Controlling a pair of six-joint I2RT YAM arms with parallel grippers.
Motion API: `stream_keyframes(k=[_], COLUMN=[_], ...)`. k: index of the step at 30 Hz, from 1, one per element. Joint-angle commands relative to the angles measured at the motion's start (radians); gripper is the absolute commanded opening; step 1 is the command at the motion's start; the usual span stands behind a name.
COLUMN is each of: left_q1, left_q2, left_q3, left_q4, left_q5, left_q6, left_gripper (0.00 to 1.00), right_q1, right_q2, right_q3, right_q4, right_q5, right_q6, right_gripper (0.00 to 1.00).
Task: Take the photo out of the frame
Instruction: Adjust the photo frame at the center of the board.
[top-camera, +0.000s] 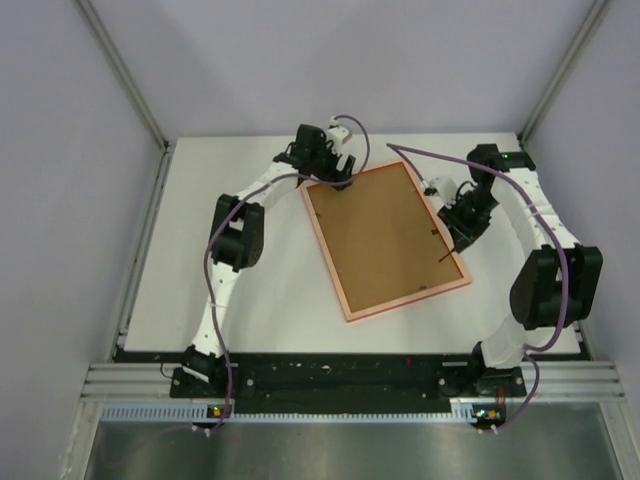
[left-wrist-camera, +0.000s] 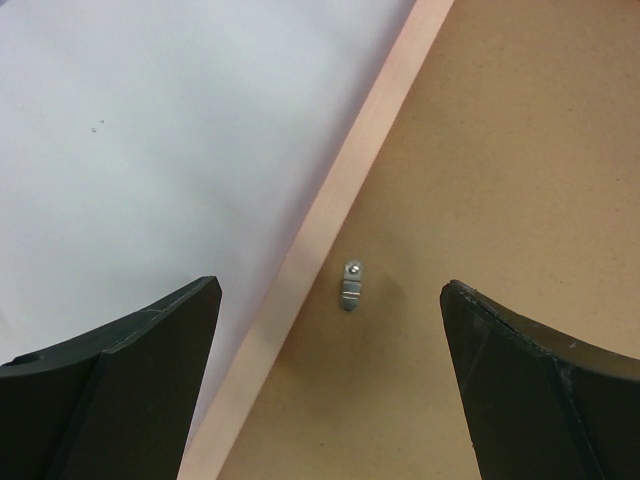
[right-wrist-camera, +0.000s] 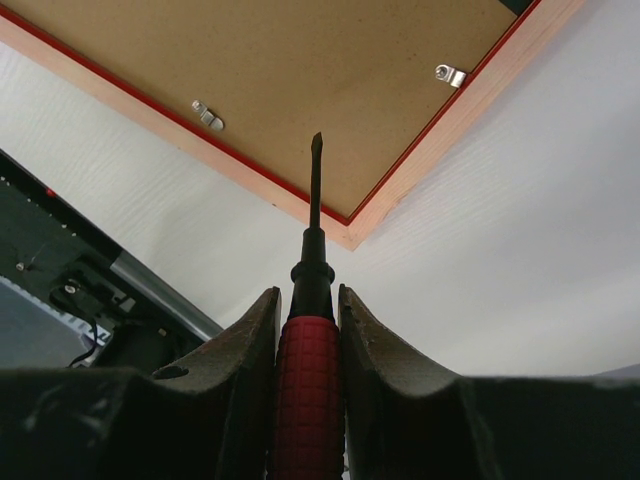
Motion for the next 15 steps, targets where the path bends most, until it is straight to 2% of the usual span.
stream_keyframes(k=[1,5,7,8,15], left_q1=[0.030,0.030,0.028,0.028,0.008], left_q2=[0.026,0.031,0.031,0.031,0.066], left_q3=[0.095,0.108,0.111,0.115,0.184], left_q4=[0.012,-0.021,-0.052,-0.074,-0.268], left_q5=[0.080,0.095,0.098,0.089,-0.001], left_q6=[0.013,0.025,0.031,0.026,0.100], left_gripper=[0.97,0.95,0.81,0.77,0.75], right_q1=[0.001,0.001,0.001,0.001,0.004], right_q2=[-0.054,-0.049,-0.047,-0.050,-0.049], right_q3=[-0.011,-0.010,-0.002,0.004,0.050], right_q4=[-0.074,-0.067,-0.065,-0.067,-0.084], right_q5=[-0.036,-0.026,-0.020,-0.019,-0.003], right_q6=[0.021,0.038,0.047,0.049,0.059], right_gripper=[0.00,0.00,0.00,0.00,0.00])
